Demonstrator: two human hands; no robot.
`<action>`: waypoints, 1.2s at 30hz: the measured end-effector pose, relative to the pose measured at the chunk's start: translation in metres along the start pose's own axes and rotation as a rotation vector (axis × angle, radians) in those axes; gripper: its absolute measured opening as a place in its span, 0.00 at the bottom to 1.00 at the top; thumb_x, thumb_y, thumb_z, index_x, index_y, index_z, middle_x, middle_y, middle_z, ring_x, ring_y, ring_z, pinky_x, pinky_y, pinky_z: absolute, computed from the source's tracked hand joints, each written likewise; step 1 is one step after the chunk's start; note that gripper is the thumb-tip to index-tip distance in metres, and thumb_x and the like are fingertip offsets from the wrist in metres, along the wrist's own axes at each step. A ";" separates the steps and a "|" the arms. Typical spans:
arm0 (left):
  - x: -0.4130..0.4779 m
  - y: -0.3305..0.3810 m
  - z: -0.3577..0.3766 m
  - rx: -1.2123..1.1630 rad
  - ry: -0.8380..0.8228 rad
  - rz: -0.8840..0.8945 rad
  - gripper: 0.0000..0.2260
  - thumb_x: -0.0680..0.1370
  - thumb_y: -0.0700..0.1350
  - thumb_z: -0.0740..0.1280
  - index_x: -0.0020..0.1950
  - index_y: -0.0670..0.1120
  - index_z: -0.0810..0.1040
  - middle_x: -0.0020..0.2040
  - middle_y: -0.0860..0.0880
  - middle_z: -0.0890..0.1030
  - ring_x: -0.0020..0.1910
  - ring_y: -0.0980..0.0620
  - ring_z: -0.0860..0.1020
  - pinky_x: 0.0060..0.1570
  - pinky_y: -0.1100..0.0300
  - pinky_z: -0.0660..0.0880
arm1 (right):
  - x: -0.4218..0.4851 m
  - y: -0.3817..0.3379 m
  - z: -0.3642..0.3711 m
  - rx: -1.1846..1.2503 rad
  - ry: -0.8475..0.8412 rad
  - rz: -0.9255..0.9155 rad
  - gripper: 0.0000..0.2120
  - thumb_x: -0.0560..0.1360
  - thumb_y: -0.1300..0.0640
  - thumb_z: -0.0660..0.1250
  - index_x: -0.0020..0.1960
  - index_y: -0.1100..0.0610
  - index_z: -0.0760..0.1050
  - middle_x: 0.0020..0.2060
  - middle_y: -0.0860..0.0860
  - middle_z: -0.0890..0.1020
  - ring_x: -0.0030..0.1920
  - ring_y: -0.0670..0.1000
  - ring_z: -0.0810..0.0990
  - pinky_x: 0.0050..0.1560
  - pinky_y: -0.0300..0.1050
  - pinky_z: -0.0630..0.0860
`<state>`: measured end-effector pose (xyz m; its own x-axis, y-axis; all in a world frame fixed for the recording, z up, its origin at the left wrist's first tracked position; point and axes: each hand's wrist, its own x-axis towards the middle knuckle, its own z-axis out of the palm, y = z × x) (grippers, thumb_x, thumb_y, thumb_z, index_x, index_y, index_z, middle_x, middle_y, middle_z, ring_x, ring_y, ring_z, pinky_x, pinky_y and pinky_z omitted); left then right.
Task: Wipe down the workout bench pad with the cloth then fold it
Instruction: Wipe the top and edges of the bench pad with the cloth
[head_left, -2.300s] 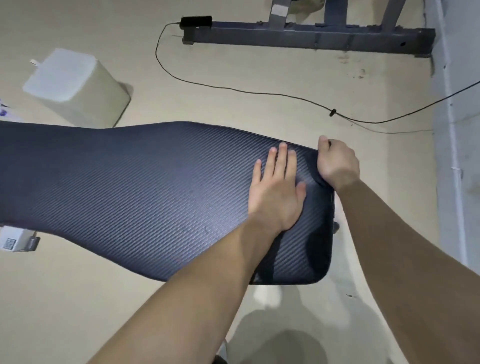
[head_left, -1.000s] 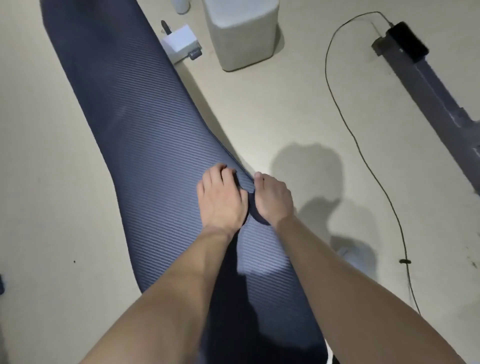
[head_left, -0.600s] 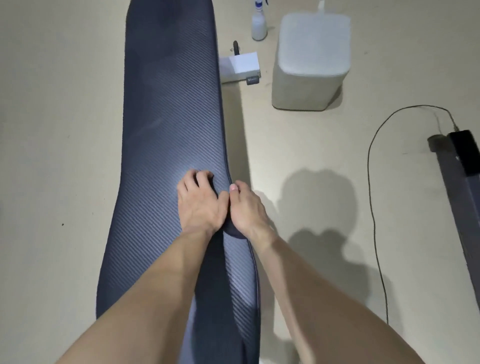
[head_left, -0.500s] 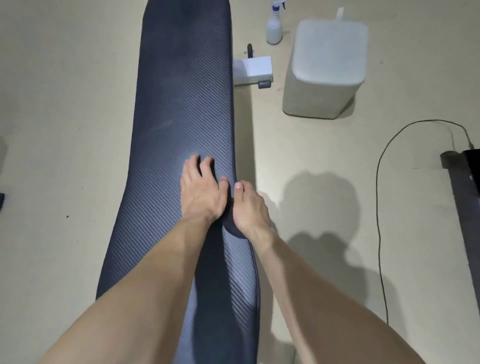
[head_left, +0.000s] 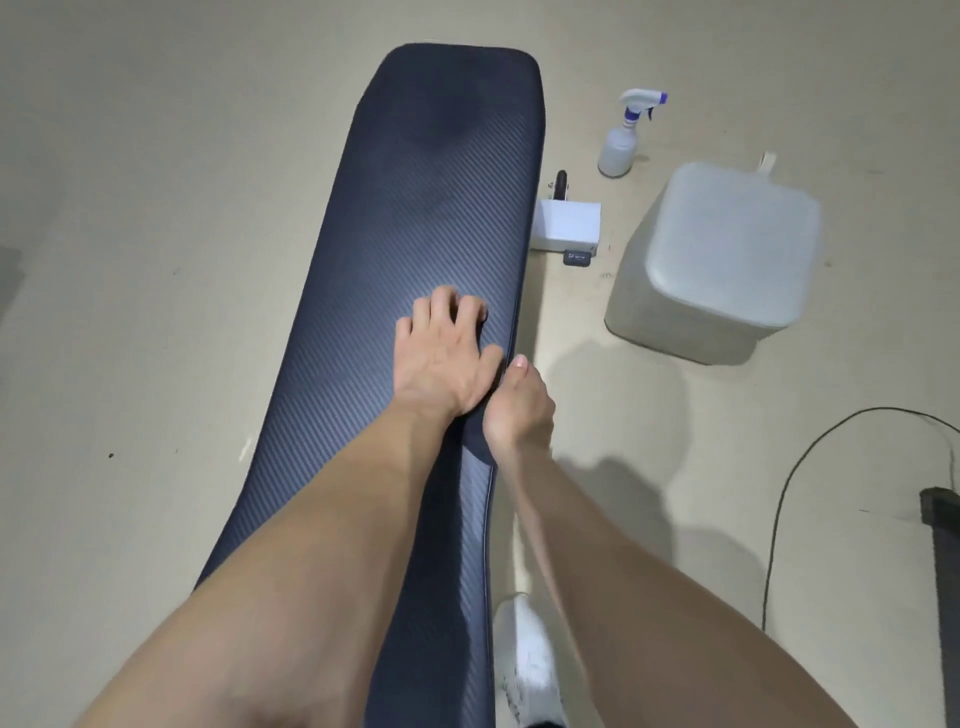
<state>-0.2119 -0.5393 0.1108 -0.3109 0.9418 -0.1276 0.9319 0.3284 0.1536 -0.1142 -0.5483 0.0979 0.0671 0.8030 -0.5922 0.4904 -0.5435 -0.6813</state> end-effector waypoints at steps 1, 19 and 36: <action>0.023 0.000 -0.003 -0.003 0.006 0.007 0.17 0.75 0.57 0.60 0.61 0.51 0.71 0.63 0.48 0.69 0.59 0.45 0.68 0.58 0.50 0.65 | 0.018 -0.016 -0.001 0.018 0.010 0.001 0.25 0.86 0.46 0.44 0.64 0.57 0.75 0.62 0.59 0.79 0.63 0.63 0.75 0.64 0.53 0.68; 0.151 0.008 0.001 -0.057 0.201 -0.192 0.21 0.70 0.52 0.62 0.61 0.44 0.72 0.65 0.47 0.71 0.63 0.44 0.69 0.66 0.48 0.64 | 0.240 -0.189 -0.014 -0.090 -0.012 -0.144 0.26 0.86 0.44 0.45 0.71 0.61 0.69 0.64 0.59 0.78 0.66 0.62 0.74 0.58 0.51 0.67; 0.107 -0.007 0.008 -0.045 0.564 -0.649 0.17 0.73 0.48 0.53 0.57 0.48 0.76 0.60 0.50 0.78 0.61 0.48 0.75 0.71 0.43 0.59 | 0.177 -0.199 0.071 -1.084 -0.530 -1.390 0.33 0.82 0.55 0.53 0.81 0.65 0.44 0.81 0.61 0.51 0.81 0.56 0.51 0.80 0.49 0.50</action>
<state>-0.2500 -0.4409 0.0881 -0.8369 0.4573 0.3009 0.5332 0.8054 0.2589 -0.2615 -0.3155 0.0984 -0.9706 0.2116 -0.1144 0.2377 0.9165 -0.3219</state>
